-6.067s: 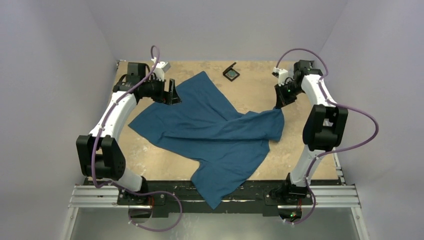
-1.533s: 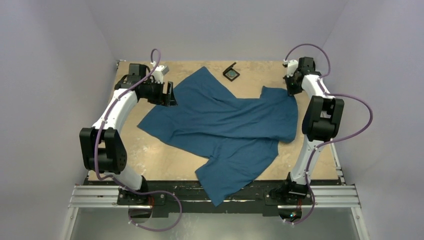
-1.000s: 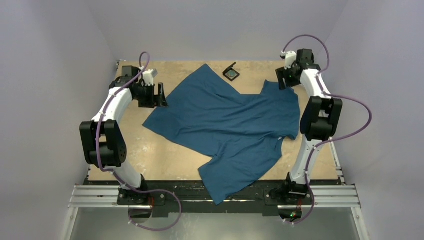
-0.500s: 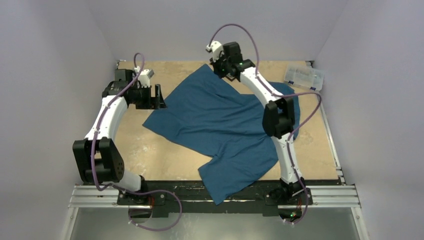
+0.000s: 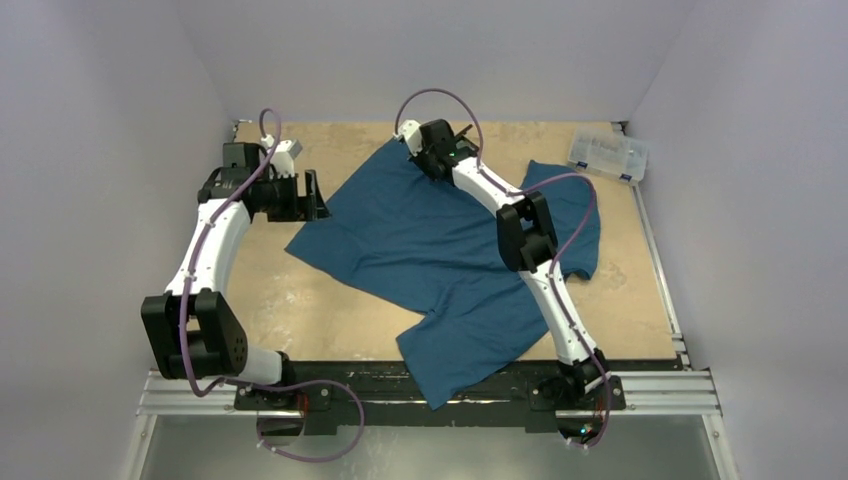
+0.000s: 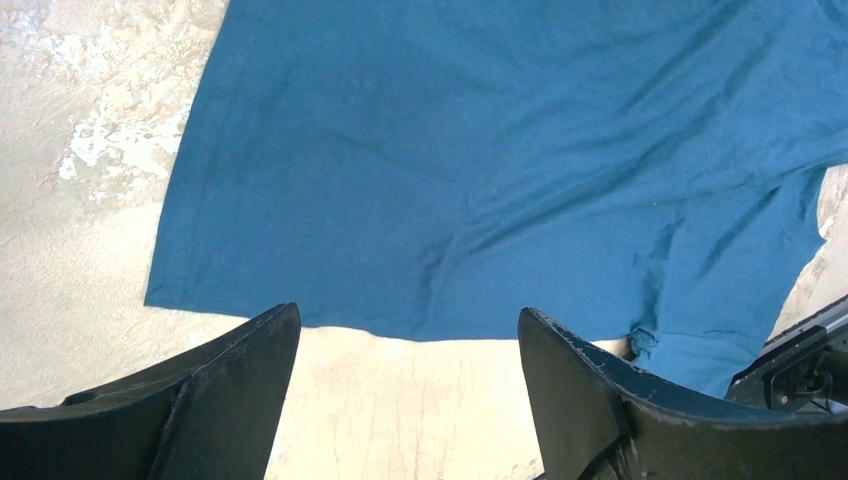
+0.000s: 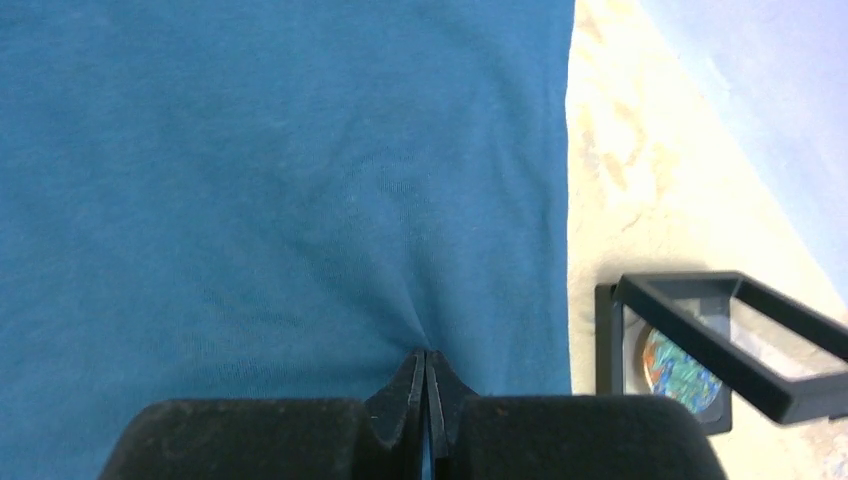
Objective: Remove the brooch from the garment
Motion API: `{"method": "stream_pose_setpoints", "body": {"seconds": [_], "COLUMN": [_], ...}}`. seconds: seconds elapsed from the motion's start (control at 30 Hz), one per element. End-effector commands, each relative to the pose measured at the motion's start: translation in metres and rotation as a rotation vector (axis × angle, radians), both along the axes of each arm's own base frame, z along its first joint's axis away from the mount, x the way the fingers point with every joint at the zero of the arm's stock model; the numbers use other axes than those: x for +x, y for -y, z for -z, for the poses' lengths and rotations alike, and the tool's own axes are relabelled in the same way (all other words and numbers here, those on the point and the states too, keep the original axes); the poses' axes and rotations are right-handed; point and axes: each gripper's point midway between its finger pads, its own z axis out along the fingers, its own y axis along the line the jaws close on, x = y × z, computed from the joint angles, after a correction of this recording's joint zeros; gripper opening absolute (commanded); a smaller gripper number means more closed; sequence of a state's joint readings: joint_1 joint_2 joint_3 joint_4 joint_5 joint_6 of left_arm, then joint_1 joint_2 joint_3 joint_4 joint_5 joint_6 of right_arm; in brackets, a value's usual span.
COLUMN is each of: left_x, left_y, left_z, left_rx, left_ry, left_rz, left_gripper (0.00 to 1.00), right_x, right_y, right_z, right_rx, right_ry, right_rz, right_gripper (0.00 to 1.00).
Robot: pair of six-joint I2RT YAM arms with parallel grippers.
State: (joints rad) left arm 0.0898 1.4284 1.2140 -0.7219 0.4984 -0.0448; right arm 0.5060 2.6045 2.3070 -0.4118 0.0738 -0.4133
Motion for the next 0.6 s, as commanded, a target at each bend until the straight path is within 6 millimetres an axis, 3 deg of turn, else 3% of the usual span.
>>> {"method": "stream_pose_setpoints", "body": {"seconds": [0.0, 0.27, 0.33, 0.47, 0.57], "left_x": [0.000, -0.002, -0.003, -0.003, 0.001], "left_y": [-0.004, -0.014, -0.015, -0.017, -0.015], "left_z": [-0.018, -0.023, -0.023, -0.022, -0.023], "left_rx": [-0.022, -0.042, -0.041, -0.043, -0.067], "left_ry": [0.046, 0.040, 0.042, 0.049, 0.059], "left_rz": [-0.028, -0.055, -0.050, -0.050, -0.053], "left_gripper": [0.80, 0.79, 0.79, 0.80, 0.81], "right_x": [0.031, 0.055, 0.059, 0.054, 0.035], "right_y": [-0.003, -0.025, -0.030, -0.051, -0.069], "right_z": [-0.006, 0.009, 0.004, -0.028, -0.070], "right_rx": [-0.084, -0.163, -0.159, -0.106, -0.042], "right_ry": [0.164, 0.321, 0.360, 0.420, 0.444], "right_rz": [0.017, -0.058, -0.062, -0.099, -0.140], "right_gripper": [0.06, 0.15, 0.18, 0.27, 0.44]}}
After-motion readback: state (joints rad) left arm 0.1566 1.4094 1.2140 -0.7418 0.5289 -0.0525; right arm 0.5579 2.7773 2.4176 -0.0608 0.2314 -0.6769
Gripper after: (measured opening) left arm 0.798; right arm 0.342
